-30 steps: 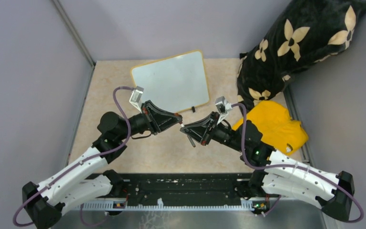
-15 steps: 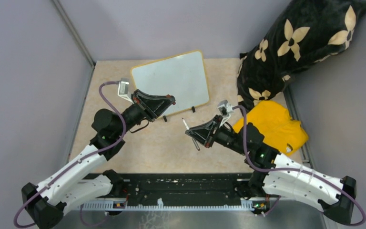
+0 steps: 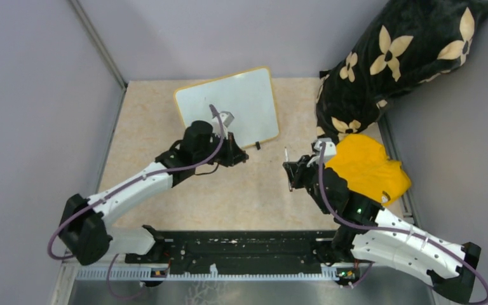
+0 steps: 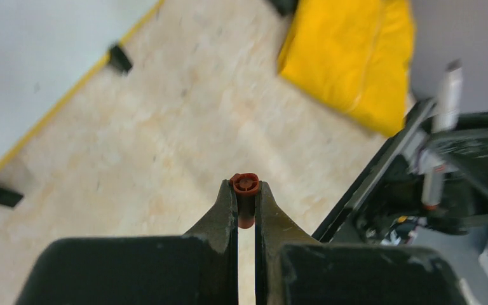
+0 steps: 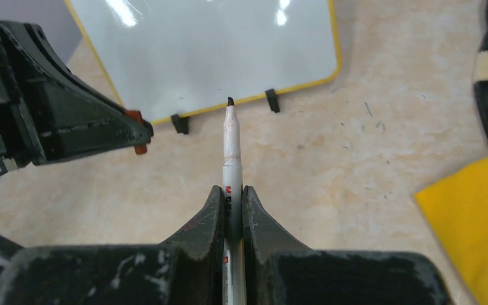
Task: Write a sentence on the whiteboard
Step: Place the pen cap at the center of the board.
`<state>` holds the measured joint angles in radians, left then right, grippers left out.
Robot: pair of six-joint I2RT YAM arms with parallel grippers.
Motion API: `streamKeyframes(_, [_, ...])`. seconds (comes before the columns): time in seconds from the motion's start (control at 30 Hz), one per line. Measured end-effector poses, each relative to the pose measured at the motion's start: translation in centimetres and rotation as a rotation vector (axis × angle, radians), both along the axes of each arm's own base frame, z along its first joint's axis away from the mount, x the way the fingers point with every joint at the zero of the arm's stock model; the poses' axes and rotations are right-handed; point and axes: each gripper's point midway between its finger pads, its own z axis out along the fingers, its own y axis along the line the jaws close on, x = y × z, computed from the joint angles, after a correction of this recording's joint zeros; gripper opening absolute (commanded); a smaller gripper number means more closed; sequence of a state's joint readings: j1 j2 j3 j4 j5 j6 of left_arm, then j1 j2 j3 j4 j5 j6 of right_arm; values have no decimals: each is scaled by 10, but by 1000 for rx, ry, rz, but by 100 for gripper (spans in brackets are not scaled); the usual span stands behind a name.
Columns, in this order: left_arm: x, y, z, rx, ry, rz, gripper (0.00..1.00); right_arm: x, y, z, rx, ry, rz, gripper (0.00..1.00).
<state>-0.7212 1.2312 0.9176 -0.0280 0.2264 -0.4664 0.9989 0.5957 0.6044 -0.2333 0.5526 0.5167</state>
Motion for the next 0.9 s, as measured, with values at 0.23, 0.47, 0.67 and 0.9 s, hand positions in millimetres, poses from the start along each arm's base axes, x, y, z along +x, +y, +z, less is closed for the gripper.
streamKeyframes(0.23, [-18,-11,-105,269,220,-80,0,8,-8,-23,-106,37,-62,0])
streamKeyframes(0.47, [-9,-60,-139,339,268,-155,0,8,-20,-11,-101,-9,-92,0])
streamKeyframes(0.67, [-10,-73,-185,419,331,-152,0,5,-32,-6,-107,-27,-110,0])
streamKeyframes(0.9, [-5,-73,-202,455,358,-123,10,3,-39,-5,-122,-36,-120,0])
